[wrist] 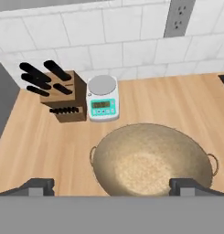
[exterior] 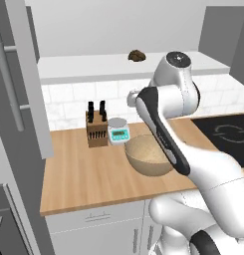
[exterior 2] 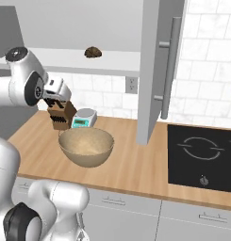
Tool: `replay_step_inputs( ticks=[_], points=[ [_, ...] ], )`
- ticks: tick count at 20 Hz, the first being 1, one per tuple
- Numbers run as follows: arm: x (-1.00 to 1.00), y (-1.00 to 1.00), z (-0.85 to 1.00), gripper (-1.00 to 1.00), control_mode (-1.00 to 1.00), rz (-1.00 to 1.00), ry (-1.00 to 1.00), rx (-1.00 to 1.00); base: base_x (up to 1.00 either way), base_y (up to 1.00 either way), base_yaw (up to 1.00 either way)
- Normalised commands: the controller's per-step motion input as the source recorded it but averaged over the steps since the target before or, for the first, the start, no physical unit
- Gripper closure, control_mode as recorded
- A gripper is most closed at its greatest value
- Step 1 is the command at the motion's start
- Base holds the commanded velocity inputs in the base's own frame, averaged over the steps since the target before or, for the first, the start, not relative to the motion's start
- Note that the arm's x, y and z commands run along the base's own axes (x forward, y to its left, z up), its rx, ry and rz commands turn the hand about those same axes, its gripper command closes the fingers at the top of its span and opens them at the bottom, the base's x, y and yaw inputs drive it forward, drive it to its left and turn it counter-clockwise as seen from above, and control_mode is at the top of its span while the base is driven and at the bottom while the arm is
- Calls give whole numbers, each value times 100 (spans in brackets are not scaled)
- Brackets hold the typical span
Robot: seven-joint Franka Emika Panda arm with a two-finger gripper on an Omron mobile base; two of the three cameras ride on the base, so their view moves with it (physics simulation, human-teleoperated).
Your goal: Open the cabinet, pick up the bread from the cabinet and place it in the basket. Then move the basket to the dining counter.
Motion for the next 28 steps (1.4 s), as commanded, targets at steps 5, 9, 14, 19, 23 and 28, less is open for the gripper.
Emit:
replay_step_inputs(
  ticks=[5,9,14,19,23,28],
  points=[
    [12,-42,58,-100,-100,7,-6,-18,0,0,0],
    [27,0,1,-100,-100,4,-2,-6,0,0,0],
    [10,-4,-6,-100,-100,0,-50,0,0,0,0],
    [5,-11,44,-100,-100,0,-38,13,0,0,0],
    [4,-20,34,-100,-100,1,-4,30,0,0,0],
    [52,-5,30,-100,-100,0,9,6,0,0,0]
  ],
)
